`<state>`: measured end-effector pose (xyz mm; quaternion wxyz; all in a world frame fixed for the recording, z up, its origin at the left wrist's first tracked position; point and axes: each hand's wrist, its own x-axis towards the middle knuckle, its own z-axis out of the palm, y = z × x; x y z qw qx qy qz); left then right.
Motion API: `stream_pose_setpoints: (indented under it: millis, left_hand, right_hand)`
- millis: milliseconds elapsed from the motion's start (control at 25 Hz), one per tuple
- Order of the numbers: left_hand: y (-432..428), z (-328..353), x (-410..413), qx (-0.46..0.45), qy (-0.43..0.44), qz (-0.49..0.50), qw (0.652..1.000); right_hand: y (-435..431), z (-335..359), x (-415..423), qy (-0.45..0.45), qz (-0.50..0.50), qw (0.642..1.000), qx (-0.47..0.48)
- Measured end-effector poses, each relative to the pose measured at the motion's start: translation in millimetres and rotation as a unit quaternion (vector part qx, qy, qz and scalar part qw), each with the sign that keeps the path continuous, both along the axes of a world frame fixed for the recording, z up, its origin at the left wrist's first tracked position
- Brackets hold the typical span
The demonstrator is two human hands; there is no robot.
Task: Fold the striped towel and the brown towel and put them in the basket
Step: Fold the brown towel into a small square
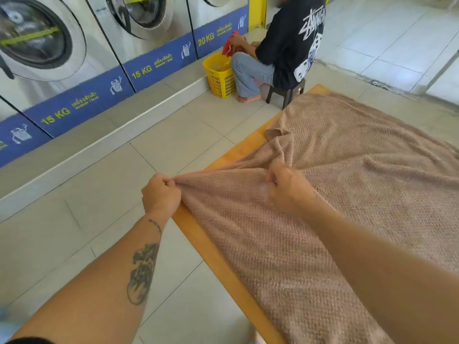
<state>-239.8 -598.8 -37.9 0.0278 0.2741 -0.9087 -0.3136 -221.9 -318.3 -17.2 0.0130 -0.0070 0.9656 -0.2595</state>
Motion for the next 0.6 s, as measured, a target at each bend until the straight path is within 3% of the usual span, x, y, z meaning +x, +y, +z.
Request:
stream_pose_setpoints:
  millis: [120,200,320,480,600]
  left_hand:
    - [6,1,-11,0.037,0.009,0.031,0.999]
    - [11,2,-10,0.094,0.003,0.042,0.995]
    - [12,15,4,0.156,0.020,0.017,0.987]
    - [1,45,40,0.132,0.042,-0.002,0.990]
    - [1,59,75,0.086,0.044,-0.107,0.990]
  right_hand:
    - [4,-7,26,0.026,0.039,0.999,0.029]
    - [8,-10,50,-0.006,0.046,0.998,0.047]
    - [12,-4,97,-0.030,0.003,0.999,0.027]
    - [15,7,179,-0.040,-0.089,0.995,0.006]
    - [24,9,249,-0.090,-0.147,0.985,0.002]
